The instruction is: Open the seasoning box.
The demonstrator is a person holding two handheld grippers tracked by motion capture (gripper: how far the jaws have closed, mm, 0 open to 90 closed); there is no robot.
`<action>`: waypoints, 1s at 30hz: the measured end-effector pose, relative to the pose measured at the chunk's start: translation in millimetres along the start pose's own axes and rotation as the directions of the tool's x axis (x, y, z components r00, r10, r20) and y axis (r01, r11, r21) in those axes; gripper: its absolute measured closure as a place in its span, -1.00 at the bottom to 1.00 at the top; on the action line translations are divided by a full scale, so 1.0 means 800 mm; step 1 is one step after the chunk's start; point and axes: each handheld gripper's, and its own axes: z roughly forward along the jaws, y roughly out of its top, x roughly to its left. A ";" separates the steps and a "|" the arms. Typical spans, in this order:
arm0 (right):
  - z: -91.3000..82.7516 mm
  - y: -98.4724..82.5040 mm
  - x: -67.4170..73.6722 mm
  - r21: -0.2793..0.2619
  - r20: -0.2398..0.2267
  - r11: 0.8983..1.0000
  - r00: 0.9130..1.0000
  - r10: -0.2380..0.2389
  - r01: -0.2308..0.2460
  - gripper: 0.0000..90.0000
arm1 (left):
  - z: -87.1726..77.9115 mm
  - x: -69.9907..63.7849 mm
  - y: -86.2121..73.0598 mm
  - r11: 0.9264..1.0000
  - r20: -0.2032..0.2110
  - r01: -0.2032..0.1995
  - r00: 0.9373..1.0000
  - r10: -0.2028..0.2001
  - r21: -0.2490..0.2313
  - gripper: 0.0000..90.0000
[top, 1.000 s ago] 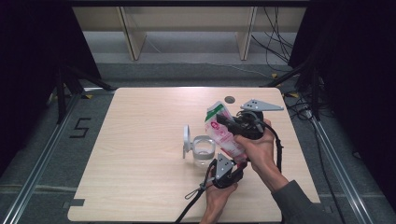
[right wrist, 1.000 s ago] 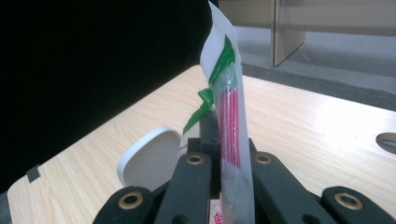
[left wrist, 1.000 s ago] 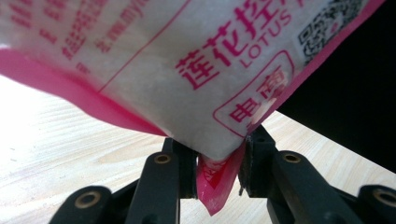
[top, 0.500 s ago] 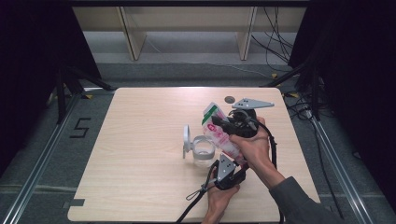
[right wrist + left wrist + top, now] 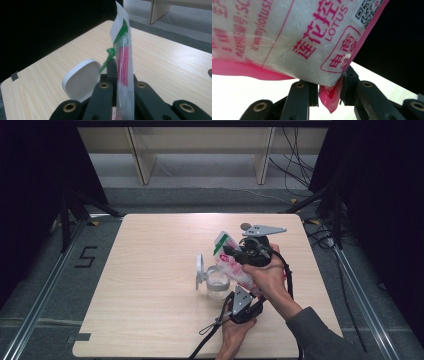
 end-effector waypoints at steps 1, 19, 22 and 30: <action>0.000 0.000 -0.001 -0.002 -0.009 1.000 1.000 0.004 -0.004 1.00 | 0.000 0.000 0.000 1.000 0.001 0.000 1.000 0.000 0.001 0.61; 0.003 -0.001 0.001 0.009 -0.015 1.000 1.000 0.000 0.000 0.99 | 0.002 0.001 -0.001 1.000 0.002 0.009 1.000 -0.009 -0.003 0.61; 0.004 -0.001 0.005 0.020 -0.009 1.000 1.000 -0.005 0.006 0.99 | 0.002 0.001 -0.001 1.000 0.001 0.015 1.000 -0.015 0.001 0.61; 0.005 0.001 0.009 0.034 -0.008 0.999 1.000 -0.015 0.015 0.99 | 0.001 0.002 0.000 1.000 -0.009 -0.001 1.000 0.001 -0.003 0.61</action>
